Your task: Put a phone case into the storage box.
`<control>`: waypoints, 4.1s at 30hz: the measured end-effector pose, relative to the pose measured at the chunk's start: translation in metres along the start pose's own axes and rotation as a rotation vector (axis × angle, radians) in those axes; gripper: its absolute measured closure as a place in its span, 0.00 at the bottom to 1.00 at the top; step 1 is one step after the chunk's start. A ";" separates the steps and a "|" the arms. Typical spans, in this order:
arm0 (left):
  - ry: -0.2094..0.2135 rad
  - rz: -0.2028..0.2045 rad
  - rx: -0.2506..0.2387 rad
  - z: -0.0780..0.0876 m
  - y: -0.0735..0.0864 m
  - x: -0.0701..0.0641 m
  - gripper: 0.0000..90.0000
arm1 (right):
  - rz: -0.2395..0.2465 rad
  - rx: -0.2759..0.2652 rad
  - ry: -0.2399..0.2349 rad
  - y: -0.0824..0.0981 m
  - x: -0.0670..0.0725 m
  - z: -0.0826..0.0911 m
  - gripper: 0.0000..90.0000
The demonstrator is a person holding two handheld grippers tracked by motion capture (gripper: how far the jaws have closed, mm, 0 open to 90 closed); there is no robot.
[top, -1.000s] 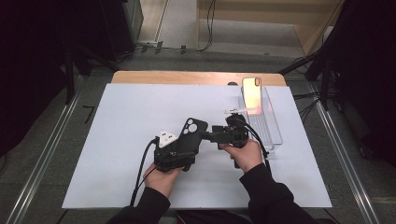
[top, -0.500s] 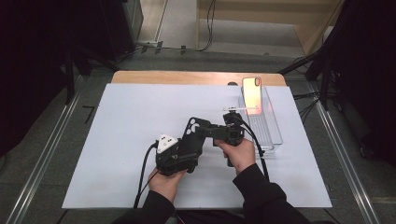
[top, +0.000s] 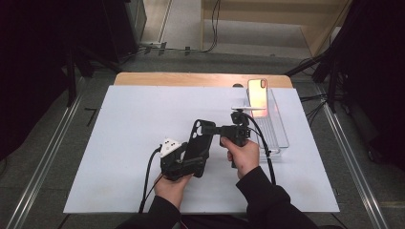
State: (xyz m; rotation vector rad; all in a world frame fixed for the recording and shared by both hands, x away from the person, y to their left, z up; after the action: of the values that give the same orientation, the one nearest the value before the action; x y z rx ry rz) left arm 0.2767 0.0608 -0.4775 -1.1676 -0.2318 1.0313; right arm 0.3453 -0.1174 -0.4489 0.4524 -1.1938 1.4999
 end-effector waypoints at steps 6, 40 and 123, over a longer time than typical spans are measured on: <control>-0.002 -0.019 -0.015 0.003 -0.002 -0.002 0.15 | 0.008 0.016 -0.022 -0.002 0.004 0.002 0.86; 0.093 -0.135 0.270 0.008 -0.034 0.011 0.19 | 0.310 0.028 0.153 -0.009 0.009 0.021 0.87; 0.658 -0.330 0.360 0.009 -0.086 0.037 0.74 | 0.731 0.189 -0.214 0.018 0.025 0.031 0.87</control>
State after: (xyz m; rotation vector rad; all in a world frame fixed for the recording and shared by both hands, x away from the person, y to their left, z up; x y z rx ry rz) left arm 0.3381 0.0933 -0.4147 -1.0331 0.2682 0.3425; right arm 0.3114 -0.1292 -0.4231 0.3157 -1.4810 2.2454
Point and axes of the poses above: each handheld gripper's, and its own axes: z roughly backward along the jaws, y roughly out of its underside, x roughly to its left, the point moved 3 cm from there along -z, roughly forward along the jaws, and after that the axes turned 2 degrees about -z, right-handed, at the moved point
